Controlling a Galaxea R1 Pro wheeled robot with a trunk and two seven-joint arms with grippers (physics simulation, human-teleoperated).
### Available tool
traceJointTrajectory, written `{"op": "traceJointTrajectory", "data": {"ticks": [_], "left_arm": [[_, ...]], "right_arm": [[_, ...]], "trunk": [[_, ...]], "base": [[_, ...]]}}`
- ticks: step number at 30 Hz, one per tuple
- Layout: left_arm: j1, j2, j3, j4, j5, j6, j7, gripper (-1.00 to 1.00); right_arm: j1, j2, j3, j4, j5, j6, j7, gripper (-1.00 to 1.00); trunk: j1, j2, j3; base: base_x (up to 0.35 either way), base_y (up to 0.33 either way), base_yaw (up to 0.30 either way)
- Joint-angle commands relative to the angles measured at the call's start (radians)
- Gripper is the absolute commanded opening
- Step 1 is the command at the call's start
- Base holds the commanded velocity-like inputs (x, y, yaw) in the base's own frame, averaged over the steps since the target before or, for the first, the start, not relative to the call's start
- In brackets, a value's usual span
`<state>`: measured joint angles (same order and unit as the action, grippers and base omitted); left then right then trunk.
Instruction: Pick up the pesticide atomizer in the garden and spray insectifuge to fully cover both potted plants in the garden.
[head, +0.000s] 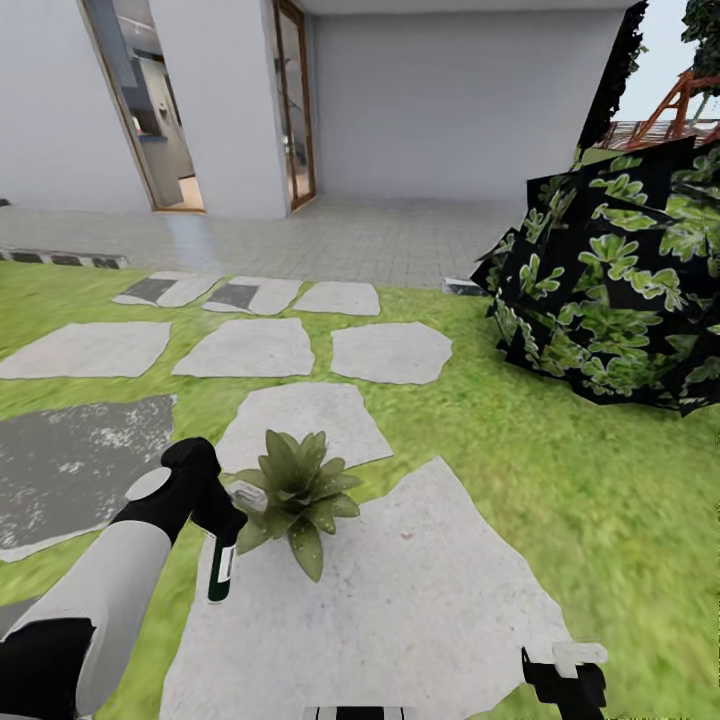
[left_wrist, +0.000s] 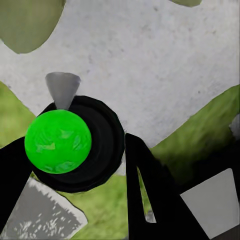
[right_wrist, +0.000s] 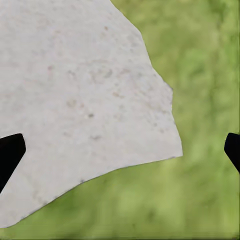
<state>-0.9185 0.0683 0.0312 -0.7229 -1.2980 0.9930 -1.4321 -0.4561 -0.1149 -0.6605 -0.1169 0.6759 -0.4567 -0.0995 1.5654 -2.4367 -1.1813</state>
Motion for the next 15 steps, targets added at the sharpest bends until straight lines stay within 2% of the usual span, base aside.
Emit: {"op": "traceJointTrajectory", "data": {"ticks": [1,5,9,15], "left_arm": [[0.0,-0.001,0.002,-0.001,-0.009,0.01,-0.01,-1.0],[-0.001,-0.003,0.003,-0.003,-0.009,0.011,-0.01,-1.0],[-0.003,0.0,0.002,-0.019,-0.009,0.011,-0.009,-1.0],[-0.014,0.003,0.001,-0.037,-0.016,0.01,-0.008,-1.0]], "right_arm": [[-0.001,0.0,-0.005,0.002,0.01,-0.003,-0.006,1.0],[-0.001,0.0,-0.005,0.002,0.01,-0.003,-0.006,1.0],[-0.001,0.0,-0.005,0.001,0.01,-0.003,-0.006,1.0],[-0.001,-0.001,-0.005,0.0,0.013,-0.003,-0.005,1.0]], "trunk": [[0.0,0.0,-0.001],[0.0,0.0,-0.001],[0.0,0.0,-0.001],[0.0,0.0,-0.001]], "base": [[0.161,0.291,-0.295],[0.207,0.261,-0.249],[0.226,0.206,-0.037],[0.03,0.025,-0.002]]}}
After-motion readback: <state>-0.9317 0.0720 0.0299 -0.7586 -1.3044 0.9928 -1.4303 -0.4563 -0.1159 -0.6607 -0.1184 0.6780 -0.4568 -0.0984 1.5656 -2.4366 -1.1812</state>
